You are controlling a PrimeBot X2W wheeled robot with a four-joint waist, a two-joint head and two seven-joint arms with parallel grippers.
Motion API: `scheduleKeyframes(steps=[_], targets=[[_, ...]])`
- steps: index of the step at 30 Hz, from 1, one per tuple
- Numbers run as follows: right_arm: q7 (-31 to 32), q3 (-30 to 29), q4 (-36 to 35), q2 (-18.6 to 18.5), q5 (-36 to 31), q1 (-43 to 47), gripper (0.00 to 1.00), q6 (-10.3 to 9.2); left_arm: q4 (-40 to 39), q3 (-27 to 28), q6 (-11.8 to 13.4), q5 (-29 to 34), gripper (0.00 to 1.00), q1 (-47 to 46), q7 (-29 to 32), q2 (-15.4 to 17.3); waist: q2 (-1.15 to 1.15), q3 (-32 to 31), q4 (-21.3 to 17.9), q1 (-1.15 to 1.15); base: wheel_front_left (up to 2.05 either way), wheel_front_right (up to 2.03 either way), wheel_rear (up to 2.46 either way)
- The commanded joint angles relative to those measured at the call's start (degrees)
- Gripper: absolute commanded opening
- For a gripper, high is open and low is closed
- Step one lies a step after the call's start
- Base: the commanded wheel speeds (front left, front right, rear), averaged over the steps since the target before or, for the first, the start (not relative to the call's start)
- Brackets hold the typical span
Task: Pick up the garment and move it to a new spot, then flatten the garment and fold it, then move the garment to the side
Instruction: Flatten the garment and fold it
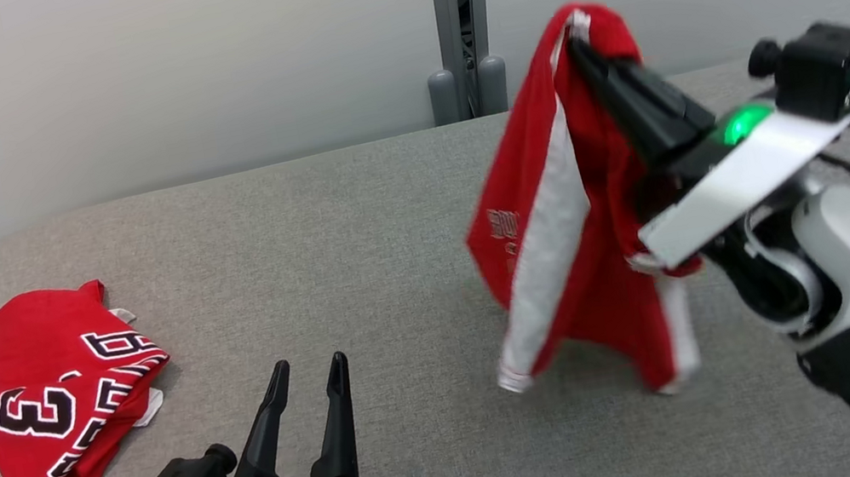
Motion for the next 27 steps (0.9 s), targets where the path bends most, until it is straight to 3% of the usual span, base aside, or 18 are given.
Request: scheduleKeyframes(steps=[1,17,22,27], targets=[[-0.09,-0.27,1.36,-0.67,-0.54,-2.50,0.00,0.12,-0.18,0.18,0.10,-0.18,1.00,-0.01,-0.20,0.23,0.00,0.19,0.36,0.00,0.00,0.00,0.00],[-9.44,5.63,31.44,-1.86,-4.24,-26.12,0.00,0.11,-0.15,-1.12,-0.07,-0.71,1.00,-2.21,-0.20,0.22,0.00,3.65,6.55,0.00,0.00,0.00,0.00],[-10.26,5.58,35.41,-2.07,-7.02,-29.34,0.00,0.11,-0.44,-1.53,-0.22,-0.76,1.00,-3.07,-0.20,0.24,0.00,5.74,7.62,0.00,0.00,0.00,0.00],[-10.23,2.16,34.58,-0.89,-9.13,-27.87,0.00,0.11,-0.42,-1.87,-0.24,-0.91,1.00,-4.33,-0.19,0.22,0.00,8.44,8.39,0.00,0.00,0.00,0.00]])
